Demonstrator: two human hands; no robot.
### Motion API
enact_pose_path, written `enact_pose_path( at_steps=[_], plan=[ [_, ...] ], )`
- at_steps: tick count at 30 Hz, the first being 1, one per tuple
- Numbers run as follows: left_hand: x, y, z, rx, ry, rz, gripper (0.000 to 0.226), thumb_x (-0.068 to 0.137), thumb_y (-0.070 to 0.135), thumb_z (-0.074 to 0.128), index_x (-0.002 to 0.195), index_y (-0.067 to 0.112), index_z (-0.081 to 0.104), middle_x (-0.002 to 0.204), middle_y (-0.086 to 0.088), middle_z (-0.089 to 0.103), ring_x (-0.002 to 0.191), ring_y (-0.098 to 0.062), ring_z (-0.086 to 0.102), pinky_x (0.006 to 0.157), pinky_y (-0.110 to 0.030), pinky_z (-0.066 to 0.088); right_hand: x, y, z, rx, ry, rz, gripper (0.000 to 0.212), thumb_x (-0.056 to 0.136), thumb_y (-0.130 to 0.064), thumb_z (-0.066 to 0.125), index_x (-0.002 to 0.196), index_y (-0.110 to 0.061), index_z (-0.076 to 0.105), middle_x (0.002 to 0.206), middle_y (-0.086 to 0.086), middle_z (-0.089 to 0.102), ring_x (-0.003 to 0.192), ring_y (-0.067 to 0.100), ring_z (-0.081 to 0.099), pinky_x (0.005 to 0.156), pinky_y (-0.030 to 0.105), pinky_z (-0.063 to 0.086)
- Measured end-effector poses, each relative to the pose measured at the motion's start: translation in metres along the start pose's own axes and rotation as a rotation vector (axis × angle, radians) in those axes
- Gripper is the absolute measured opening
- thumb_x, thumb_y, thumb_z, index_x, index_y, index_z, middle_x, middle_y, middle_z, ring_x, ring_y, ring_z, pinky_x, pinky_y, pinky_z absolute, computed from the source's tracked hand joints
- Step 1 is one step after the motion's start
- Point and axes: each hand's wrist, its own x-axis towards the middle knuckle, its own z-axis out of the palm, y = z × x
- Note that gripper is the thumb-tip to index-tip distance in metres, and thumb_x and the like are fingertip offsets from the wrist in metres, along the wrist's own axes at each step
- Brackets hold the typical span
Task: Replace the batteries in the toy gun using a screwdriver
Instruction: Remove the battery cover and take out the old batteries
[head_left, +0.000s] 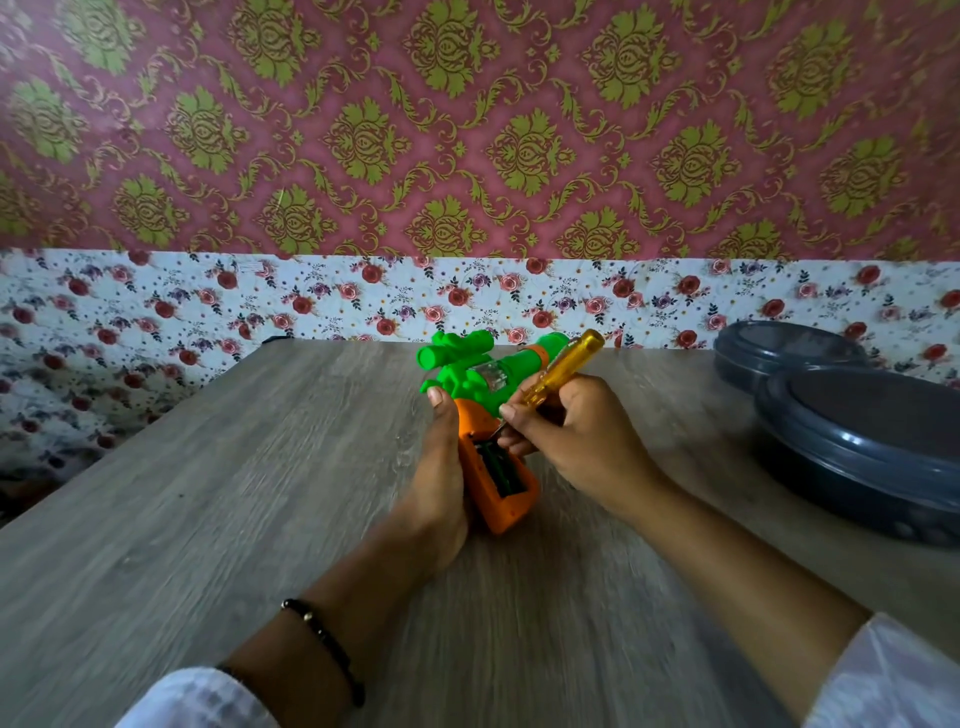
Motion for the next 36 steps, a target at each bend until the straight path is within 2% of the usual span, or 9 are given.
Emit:
enact_pose_path(
  at_steps=[4, 9, 14, 16, 19, 22, 25, 31, 36],
  plan=[
    [-0.003, 0.003, 0.001, 0.016, 0.046, -0.04, 0.077, 0.074, 0.072, 0.026, 0.12, 0.02, 0.059, 0.115, -0.015, 0.065, 0.111, -0.029, 0.061, 0.103, -0.05, 0.044, -0.004, 0.001, 0.002, -0.115, 0.057, -0.094, 0.007, 0.085, -0.019, 0.066, 0.079, -0.017, 0.064, 0.071, 0.005, 0.071, 0.065, 0.013, 0.07, 0.069, 0.043, 0.059],
    [-0.005, 0.005, 0.003, 0.02, 0.059, -0.061, 0.07, 0.078, 0.069, 0.022, 0.114, 0.022, 0.06, 0.12, -0.021, 0.061, 0.119, -0.036, 0.054, 0.099, -0.049, 0.046, -0.006, 0.003, 0.002, -0.187, 0.065, -0.162, 0.032, 0.075, -0.049, 0.06, 0.081, -0.018, 0.068, 0.073, 0.004, 0.071, 0.067, 0.017, 0.069, 0.062, 0.046, 0.057],
    [-0.004, 0.003, 0.006, 0.063, 0.114, -0.023, 0.072, 0.085, 0.068, 0.033, 0.129, 0.013, 0.051, 0.124, -0.023, 0.059, 0.114, -0.035, 0.058, 0.097, -0.053, 0.048, -0.001, 0.001, 0.005, -0.255, 0.095, -0.14, 0.024, 0.083, -0.028, 0.067, 0.075, -0.006, 0.067, 0.067, 0.012, 0.069, 0.062, 0.023, 0.068, 0.06, 0.046, 0.056],
    [-0.003, -0.001, 0.006, 0.141, 0.153, 0.027, 0.053, 0.093, 0.051, 0.046, 0.13, 0.014, 0.047, 0.118, -0.017, 0.064, 0.103, -0.027, 0.067, 0.09, -0.05, 0.053, 0.001, -0.003, 0.007, -0.275, 0.111, -0.108, 0.029, 0.083, -0.029, 0.066, 0.074, -0.001, 0.063, 0.064, 0.016, 0.065, 0.06, 0.027, 0.065, 0.058, 0.045, 0.054],
    [-0.003, -0.005, 0.007, 0.225, 0.17, 0.082, 0.028, 0.097, 0.026, 0.049, 0.123, 0.016, 0.047, 0.11, -0.01, 0.067, 0.09, -0.015, 0.069, 0.083, -0.038, 0.057, 0.003, -0.01, 0.004, -0.216, 0.116, 0.002, 0.028, 0.087, -0.025, 0.063, 0.07, -0.002, 0.06, 0.06, 0.009, 0.063, 0.058, 0.022, 0.062, 0.062, 0.039, 0.054],
    [-0.007, -0.004, 0.01, 0.325, 0.157, 0.125, 0.028, 0.096, 0.029, 0.05, 0.123, 0.022, 0.047, 0.111, -0.012, 0.065, 0.1, -0.025, 0.065, 0.089, -0.045, 0.054, 0.006, -0.013, -0.002, -0.101, 0.098, 0.105, 0.027, 0.09, -0.021, 0.059, 0.069, -0.005, 0.056, 0.052, 0.003, 0.058, 0.05, 0.022, 0.059, 0.057, 0.04, 0.055],
    [-0.007, -0.005, 0.01, 0.388, 0.164, 0.145, 0.035, 0.096, 0.033, 0.049, 0.129, 0.023, 0.045, 0.106, -0.008, 0.065, 0.101, -0.025, 0.064, 0.089, -0.043, 0.053, 0.007, -0.015, -0.005, -0.05, 0.034, 0.144, 0.021, 0.091, -0.017, 0.056, 0.074, -0.004, 0.053, 0.049, 0.003, 0.053, 0.045, 0.025, 0.056, 0.048, 0.033, 0.049],
    [-0.008, -0.003, 0.012, 0.413, 0.19, 0.126, 0.04, 0.097, 0.035, 0.047, 0.135, 0.024, 0.041, 0.112, -0.01, 0.064, 0.105, -0.028, 0.063, 0.096, -0.051, 0.049, 0.008, -0.014, -0.003, -0.053, 0.011, 0.127, 0.017, 0.091, -0.016, 0.056, 0.077, -0.007, 0.054, 0.047, 0.002, 0.054, 0.045, 0.027, 0.057, 0.049, 0.033, 0.048],
    [-0.009, -0.001, 0.014, 0.426, 0.181, 0.14, 0.043, 0.098, 0.033, 0.045, 0.139, 0.024, 0.036, 0.114, -0.004, 0.062, 0.106, -0.022, 0.062, 0.097, -0.046, 0.048, 0.006, -0.017, -0.004, -0.036, 0.006, 0.128, 0.017, 0.092, -0.015, 0.055, 0.078, -0.007, 0.053, 0.048, 0.004, 0.054, 0.046, 0.029, 0.056, 0.047, 0.031, 0.047]
  ],
)
